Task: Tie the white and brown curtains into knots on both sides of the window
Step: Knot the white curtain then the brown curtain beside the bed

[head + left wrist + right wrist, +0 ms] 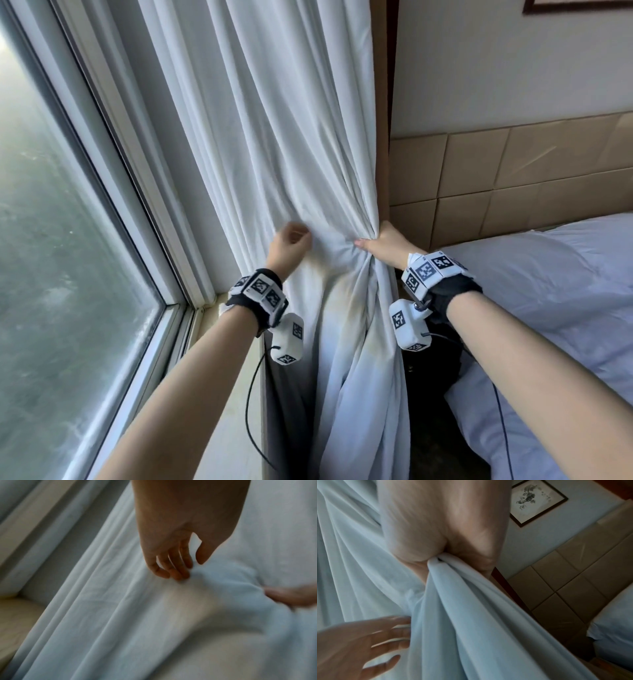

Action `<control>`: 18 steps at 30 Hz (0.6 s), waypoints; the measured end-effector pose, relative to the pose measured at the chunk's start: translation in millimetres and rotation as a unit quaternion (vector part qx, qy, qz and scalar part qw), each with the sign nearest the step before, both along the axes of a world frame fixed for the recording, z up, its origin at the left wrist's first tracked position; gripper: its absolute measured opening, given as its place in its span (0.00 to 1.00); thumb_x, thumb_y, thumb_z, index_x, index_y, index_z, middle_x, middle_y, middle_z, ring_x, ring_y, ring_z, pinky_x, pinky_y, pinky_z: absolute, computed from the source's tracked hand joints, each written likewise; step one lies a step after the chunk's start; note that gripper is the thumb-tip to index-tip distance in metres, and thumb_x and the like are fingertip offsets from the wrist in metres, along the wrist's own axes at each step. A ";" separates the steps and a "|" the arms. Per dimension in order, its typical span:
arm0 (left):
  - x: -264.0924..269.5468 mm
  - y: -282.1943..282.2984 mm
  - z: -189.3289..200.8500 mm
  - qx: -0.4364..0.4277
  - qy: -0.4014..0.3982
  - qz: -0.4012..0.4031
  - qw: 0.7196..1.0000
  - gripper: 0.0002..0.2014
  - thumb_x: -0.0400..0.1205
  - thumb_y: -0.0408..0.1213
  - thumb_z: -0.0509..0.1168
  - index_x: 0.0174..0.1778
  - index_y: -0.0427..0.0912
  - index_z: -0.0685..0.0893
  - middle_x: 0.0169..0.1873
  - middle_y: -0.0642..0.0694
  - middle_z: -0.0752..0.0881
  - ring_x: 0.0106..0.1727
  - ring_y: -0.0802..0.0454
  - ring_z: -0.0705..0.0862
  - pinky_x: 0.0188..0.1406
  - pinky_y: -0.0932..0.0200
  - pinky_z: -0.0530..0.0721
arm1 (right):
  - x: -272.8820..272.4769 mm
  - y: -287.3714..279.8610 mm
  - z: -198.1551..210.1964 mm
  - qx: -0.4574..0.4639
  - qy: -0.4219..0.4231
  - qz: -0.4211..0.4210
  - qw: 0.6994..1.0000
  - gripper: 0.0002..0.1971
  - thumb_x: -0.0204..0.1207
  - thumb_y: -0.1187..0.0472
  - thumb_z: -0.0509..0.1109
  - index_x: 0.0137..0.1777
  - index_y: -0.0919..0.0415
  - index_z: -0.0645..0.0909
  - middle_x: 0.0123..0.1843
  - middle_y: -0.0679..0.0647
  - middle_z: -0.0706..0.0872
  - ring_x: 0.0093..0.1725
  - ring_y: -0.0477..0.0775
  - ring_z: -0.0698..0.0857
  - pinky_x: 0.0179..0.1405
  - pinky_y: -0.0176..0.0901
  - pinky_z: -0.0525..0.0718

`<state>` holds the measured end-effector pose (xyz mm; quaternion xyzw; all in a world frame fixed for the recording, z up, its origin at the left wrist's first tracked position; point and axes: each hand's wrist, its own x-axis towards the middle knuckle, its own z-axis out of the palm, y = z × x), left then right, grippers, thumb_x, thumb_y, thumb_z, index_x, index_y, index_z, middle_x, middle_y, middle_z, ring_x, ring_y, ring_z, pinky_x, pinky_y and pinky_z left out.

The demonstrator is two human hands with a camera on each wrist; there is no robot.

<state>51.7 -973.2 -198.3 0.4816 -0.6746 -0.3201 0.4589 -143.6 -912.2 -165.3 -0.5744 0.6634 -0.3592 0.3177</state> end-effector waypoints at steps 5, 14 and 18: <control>16.8 -13.0 0.4 0.177 0.112 -0.008 0.978 0.31 0.81 0.56 0.64 0.79 0.55 0.65 0.70 0.51 0.73 0.63 0.51 0.76 0.57 0.48 0.77 | 5.5 -2.1 0.2 0.020 -0.028 0.032 0.999 0.30 0.70 0.55 0.75 0.71 0.64 0.74 0.64 0.54 0.83 0.65 0.54 0.81 0.69 0.47 0.75; -30.1 -18.4 21.5 0.241 0.306 -0.108 0.915 0.08 0.71 0.47 0.59 0.38 0.48 0.78 0.35 0.49 0.79 0.43 0.50 0.75 0.42 0.56 0.70 | 20.5 -6.1 4.2 0.102 -0.032 0.030 0.994 0.14 0.63 0.70 0.67 0.25 0.58 0.66 0.34 0.56 0.70 0.35 0.52 0.70 0.34 0.42 0.67; -37.5 -9.8 21.6 0.248 0.333 -0.156 0.896 0.15 0.84 0.44 0.54 0.45 0.40 0.83 0.43 0.42 0.88 0.47 0.47 0.87 0.57 0.51 0.83 | 27.2 -6.6 6.5 0.081 -0.065 0.008 0.995 0.07 0.50 0.67 0.64 0.24 0.62 0.67 0.28 0.55 0.71 0.29 0.52 0.71 0.27 0.38 0.67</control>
